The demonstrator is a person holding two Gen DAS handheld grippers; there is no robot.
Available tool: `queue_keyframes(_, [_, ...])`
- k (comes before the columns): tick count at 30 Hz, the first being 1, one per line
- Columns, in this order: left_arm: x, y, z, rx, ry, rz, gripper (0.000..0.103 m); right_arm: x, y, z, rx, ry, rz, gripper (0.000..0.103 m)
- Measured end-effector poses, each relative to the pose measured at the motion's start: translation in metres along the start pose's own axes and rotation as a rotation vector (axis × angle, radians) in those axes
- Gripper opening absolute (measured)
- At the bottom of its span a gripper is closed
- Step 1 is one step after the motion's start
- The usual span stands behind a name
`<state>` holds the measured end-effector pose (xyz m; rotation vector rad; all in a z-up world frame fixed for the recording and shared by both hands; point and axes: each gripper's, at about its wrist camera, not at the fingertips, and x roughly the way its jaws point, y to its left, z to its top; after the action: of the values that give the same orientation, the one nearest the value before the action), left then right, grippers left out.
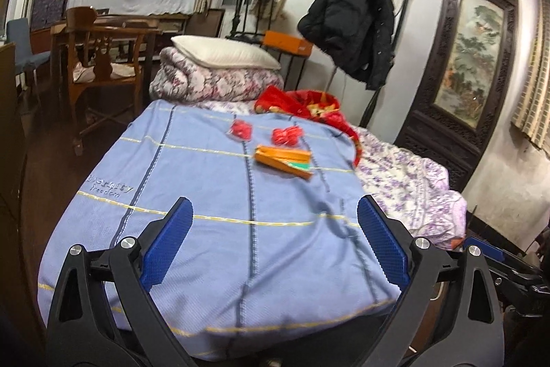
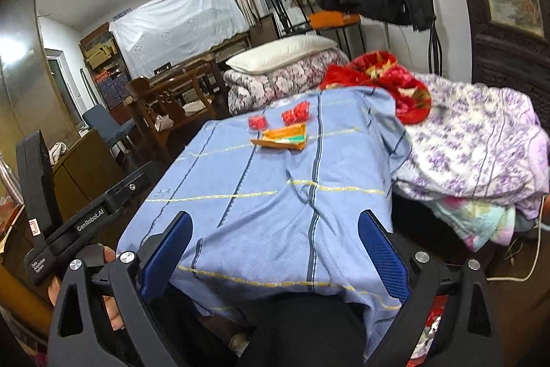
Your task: Collect trash
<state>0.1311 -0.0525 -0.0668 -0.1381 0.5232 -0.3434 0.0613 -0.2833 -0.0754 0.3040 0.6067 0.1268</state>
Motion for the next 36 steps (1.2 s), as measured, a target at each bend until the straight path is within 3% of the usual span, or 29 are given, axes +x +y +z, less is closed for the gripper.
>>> queue_keyframes(12, [0.11,0.056,0.05,-0.069,0.088,0.131,0.093,0.079,-0.013,0.017,0.018,0.079,-0.056,0.095])
queue_keyframes(17, [0.148,0.089,0.039,-0.106,0.17,0.242,0.093,0.12,-0.021,0.047,-0.002,0.092,-0.091,0.095])
queue_keyframes(21, [0.156,0.109,0.038,-0.12,0.213,0.279,0.093,0.162,-0.025,0.074,0.004,0.099,-0.082,0.094])
queue_keyframes(24, [0.155,0.113,0.037,-0.102,0.206,0.338,0.093,0.201,-0.024,0.098,0.017,0.117,-0.068,0.087])
queue_keyframes(29, [0.148,0.123,0.042,-0.141,0.176,0.338,0.093,0.267,-0.028,0.128,0.061,0.145,-0.092,0.07])
queue_keyframes(33, [0.141,0.136,0.047,-0.181,0.15,0.344,0.094,0.305,-0.039,0.13,0.133,0.211,-0.098,0.059])
queue_keyframes(35, [0.14,0.141,0.048,-0.199,0.152,0.337,0.094,0.313,-0.044,0.127,0.184,0.25,-0.058,0.047])
queue_keyframes(36, [0.14,0.143,0.048,-0.205,0.154,0.336,0.094,0.316,-0.039,0.119,0.233,0.321,0.054,0.042])
